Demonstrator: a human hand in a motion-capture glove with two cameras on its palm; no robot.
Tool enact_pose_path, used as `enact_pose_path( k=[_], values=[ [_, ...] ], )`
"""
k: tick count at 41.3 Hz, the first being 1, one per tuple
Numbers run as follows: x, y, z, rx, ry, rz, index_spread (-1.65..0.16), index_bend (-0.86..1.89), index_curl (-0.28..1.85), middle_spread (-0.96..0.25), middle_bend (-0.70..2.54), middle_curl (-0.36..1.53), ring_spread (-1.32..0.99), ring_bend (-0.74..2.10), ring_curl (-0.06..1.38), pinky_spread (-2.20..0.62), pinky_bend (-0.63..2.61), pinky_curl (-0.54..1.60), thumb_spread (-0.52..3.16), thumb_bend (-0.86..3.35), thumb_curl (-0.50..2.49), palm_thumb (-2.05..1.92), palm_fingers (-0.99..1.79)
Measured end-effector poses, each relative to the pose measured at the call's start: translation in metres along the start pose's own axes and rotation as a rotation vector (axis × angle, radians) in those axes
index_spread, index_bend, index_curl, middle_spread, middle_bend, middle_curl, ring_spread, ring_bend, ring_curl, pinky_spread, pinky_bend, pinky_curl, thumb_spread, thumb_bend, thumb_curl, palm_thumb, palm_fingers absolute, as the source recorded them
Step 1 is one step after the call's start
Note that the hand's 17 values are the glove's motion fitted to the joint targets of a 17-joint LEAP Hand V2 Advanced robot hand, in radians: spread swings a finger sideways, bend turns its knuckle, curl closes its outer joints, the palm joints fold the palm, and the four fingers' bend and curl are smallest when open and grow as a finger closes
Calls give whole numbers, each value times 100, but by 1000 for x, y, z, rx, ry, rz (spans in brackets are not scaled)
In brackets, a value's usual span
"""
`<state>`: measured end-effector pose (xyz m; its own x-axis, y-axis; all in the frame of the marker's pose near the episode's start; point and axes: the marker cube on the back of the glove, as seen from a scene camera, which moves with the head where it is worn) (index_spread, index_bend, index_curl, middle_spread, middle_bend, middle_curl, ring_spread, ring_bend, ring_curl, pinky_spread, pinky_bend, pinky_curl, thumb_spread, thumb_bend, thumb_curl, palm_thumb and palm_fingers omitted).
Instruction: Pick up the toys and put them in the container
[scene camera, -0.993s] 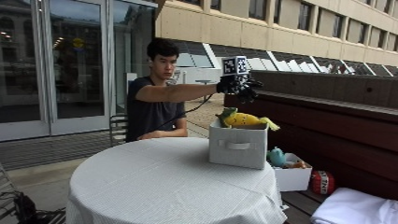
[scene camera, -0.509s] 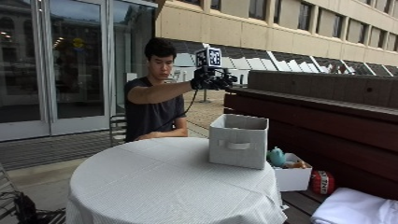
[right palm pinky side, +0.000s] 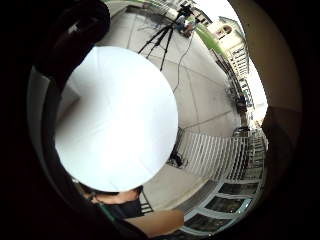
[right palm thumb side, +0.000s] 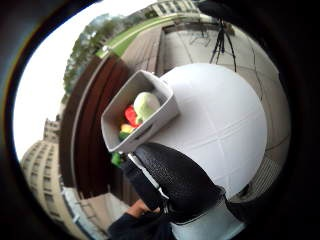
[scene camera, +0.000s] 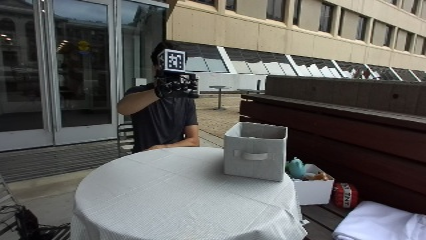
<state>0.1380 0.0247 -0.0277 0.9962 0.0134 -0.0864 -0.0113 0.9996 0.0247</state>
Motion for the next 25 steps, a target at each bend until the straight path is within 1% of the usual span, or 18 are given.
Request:
enact_pose_path(
  k=[7,11,15,19,21,25],
  values=[
    [40,27,9,20,25,18,-31,16,25,-6,29,47,-16,57,22,-9,103,34,105,-9,21,-13,-7],
    [59,35,16,28,32,23,-31,23,28,-7,27,47,-18,49,21,-9,93,31,105,-9,20,-13,-8],
    [68,49,20,6,23,17,-29,25,31,-7,25,46,-20,42,20,-10,85,29,106,-9,18,-13,-9],
    [75,58,26,20,45,31,-28,26,33,-7,23,45,-22,36,19,-12,77,27,106,-10,17,-15,-10],
    [77,62,30,22,48,50,-27,25,34,-8,22,45,-23,34,19,-13,75,27,106,-10,16,-15,-10],
    [79,70,34,-43,38,152,-25,22,35,-8,20,44,-24,30,19,-14,70,26,106,-10,15,-15,-9]
  ],
)
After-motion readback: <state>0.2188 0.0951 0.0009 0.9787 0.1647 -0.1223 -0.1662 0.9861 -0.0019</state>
